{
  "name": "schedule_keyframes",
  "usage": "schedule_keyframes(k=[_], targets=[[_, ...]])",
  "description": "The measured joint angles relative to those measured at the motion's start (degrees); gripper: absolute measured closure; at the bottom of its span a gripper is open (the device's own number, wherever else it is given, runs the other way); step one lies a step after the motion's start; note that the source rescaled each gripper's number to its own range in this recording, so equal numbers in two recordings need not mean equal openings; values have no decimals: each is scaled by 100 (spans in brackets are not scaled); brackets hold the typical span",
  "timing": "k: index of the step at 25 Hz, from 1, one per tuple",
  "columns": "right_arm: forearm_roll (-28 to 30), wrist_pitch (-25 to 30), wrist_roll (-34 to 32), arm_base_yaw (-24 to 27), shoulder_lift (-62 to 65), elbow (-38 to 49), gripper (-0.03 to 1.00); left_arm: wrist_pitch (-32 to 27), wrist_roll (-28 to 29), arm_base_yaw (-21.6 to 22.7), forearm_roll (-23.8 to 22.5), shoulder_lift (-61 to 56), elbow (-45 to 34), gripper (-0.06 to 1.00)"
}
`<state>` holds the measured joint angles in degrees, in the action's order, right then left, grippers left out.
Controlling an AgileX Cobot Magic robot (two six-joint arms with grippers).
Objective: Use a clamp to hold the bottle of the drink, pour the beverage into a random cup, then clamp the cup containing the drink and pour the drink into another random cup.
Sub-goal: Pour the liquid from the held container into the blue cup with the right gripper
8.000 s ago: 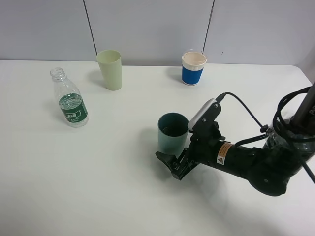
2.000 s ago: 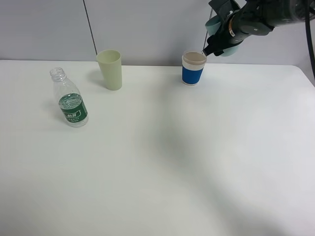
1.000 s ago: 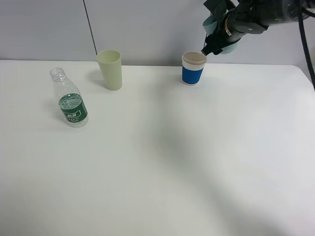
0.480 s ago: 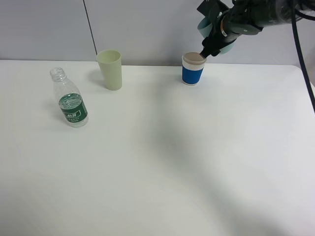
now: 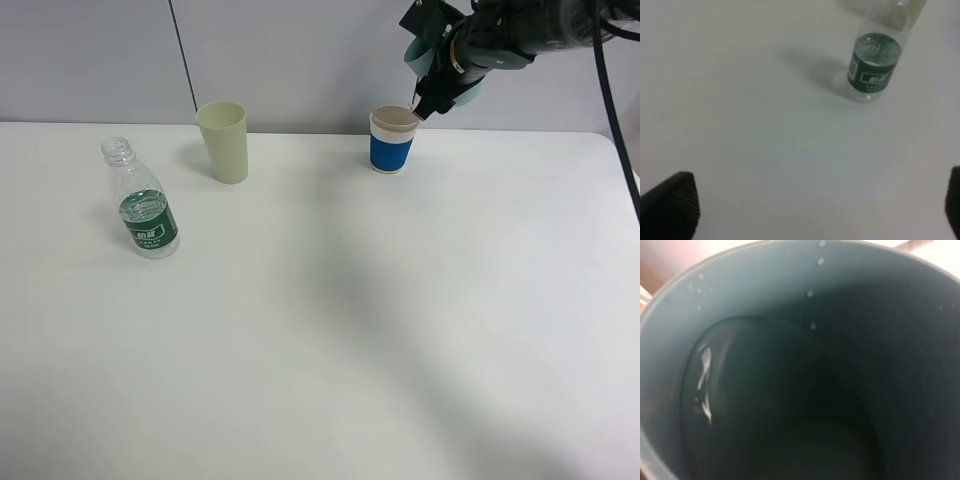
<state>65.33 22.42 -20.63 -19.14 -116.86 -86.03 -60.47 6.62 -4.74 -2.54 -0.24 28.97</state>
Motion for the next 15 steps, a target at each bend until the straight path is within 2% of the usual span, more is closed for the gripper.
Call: schedule_keyframes(k=[15], targets=[[27,457,263,0,0,0,97,0,0,0,0,0,0,-5]])
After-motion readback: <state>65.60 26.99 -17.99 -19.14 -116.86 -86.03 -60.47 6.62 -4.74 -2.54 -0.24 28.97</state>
